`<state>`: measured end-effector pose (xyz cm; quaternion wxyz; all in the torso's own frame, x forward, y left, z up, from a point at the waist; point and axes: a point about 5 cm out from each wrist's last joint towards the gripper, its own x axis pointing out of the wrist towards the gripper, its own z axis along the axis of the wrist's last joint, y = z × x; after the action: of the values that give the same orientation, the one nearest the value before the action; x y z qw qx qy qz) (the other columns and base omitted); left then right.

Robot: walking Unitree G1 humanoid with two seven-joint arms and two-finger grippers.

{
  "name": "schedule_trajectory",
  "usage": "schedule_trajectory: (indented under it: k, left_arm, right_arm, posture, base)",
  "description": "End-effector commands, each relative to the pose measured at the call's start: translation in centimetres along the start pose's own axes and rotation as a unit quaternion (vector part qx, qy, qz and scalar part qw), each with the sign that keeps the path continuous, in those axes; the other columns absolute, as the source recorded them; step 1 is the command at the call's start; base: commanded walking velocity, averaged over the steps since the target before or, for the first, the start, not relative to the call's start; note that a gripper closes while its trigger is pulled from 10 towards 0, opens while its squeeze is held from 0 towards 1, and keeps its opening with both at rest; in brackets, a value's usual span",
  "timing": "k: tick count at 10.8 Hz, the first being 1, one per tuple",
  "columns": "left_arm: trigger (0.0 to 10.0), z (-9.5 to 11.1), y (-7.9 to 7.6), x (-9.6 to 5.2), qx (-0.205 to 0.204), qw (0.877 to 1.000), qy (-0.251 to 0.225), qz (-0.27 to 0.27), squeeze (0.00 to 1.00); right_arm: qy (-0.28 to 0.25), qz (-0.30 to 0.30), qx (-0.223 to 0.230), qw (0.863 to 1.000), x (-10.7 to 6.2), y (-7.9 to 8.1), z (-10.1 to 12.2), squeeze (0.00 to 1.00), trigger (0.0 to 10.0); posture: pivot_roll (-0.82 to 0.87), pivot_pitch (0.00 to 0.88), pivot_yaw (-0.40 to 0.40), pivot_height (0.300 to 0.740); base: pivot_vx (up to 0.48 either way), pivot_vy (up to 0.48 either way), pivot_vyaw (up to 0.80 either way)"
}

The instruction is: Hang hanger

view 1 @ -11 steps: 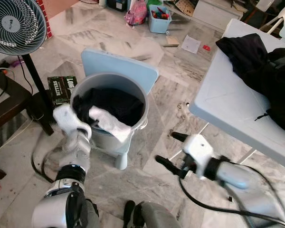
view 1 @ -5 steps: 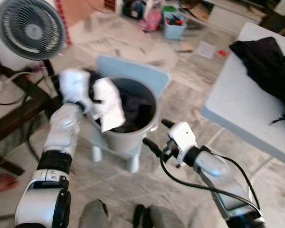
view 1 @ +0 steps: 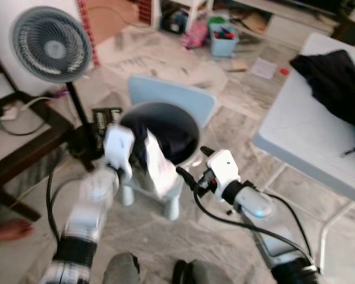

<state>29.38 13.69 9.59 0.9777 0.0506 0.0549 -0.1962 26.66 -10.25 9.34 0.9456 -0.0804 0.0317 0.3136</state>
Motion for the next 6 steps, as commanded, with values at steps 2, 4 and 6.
schedule_trajectory:
  k: [2, 4, 6]
  left_arm:
    - [0.0, -0.2, -0.2, -1.8, 0.011, 1.0, -0.002, 0.005, 0.0]
    - [3.9, -1.4, 1.0, -2.8, 0.032, 0.997, 0.018, 0.067, 0.0]
    - [10.0, -0.4, 0.7, -2.1, 0.025, 0.997, -0.003, 0.077, 0.0]
  right_arm:
    - [-0.012, -0.148, 0.065, 0.987, -1.1, -2.8, -0.6, 0.0, 10.0]
    - [-0.008, -0.281, 0.116, 0.953, -2.8, -5.7, -1.8, 0.0, 10.0]
    - [-0.024, -0.318, 0.089, 0.944, -2.8, -7.6, -0.8, 0.0, 10.0]
  posture:
    - [0.0, 0.019, -0.046, 0.74]
    - [-0.01, 0.011, -0.014, 0.74]
    - [-0.02, 0.017, 0.009, 0.74]
  base:
    - [0.0, 0.0, 0.0]
    - [0.0, 0.0, 0.0]
    - [0.0, 0.0, 0.0]
